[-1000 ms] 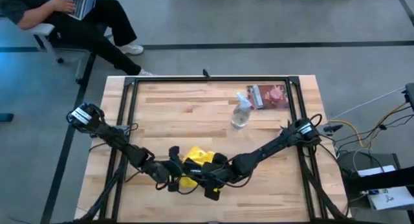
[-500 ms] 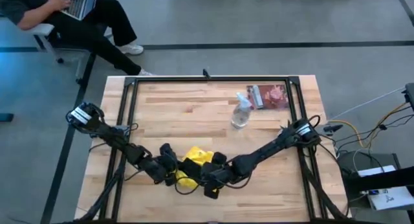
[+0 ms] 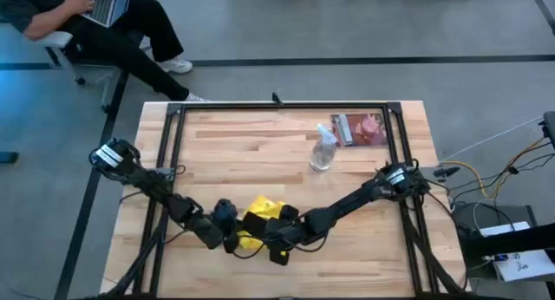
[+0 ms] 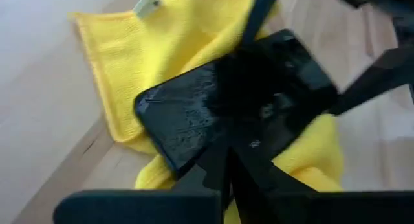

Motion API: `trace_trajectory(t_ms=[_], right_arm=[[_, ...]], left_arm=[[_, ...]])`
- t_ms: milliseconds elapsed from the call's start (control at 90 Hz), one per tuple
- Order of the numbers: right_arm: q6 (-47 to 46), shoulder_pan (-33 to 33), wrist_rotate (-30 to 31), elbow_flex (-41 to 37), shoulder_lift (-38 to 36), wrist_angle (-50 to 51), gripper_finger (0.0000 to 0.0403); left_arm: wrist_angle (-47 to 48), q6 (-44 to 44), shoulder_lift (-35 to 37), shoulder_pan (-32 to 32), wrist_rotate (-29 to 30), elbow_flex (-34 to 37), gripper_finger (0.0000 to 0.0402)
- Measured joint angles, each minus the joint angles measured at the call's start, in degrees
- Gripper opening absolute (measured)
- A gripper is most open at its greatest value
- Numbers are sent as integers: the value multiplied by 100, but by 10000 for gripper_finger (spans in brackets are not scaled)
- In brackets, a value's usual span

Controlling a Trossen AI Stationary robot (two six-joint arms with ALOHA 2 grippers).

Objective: Apply microfiber cloth
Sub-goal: Wipe the black cellphone with the yellow microfiber cloth

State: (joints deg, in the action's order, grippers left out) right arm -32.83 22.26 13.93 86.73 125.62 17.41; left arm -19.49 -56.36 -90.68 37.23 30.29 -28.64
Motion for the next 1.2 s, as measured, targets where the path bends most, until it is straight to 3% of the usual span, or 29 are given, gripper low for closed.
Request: trace_trajectory(t_ms=[233, 456, 756, 1011, 1200], right_arm=[[1012, -11, 452, 9, 51, -1, 400], [1285, -83, 500, 3, 29, 63, 396], [1478, -83, 538, 1, 24, 78, 329], [1615, -87, 536, -12, -122, 206, 314], [1687, -76, 543, -16, -551, 392, 320]], left_arm=[[17, -3, -163, 2, -242, -150, 0], [24, 589, -115, 41, -285, -288, 0], [306, 1974, 320, 256, -567, -348, 0], [1877, 1511, 1045, 793, -552, -345, 0], [1932, 1218, 939, 1053, -530, -280, 0]])
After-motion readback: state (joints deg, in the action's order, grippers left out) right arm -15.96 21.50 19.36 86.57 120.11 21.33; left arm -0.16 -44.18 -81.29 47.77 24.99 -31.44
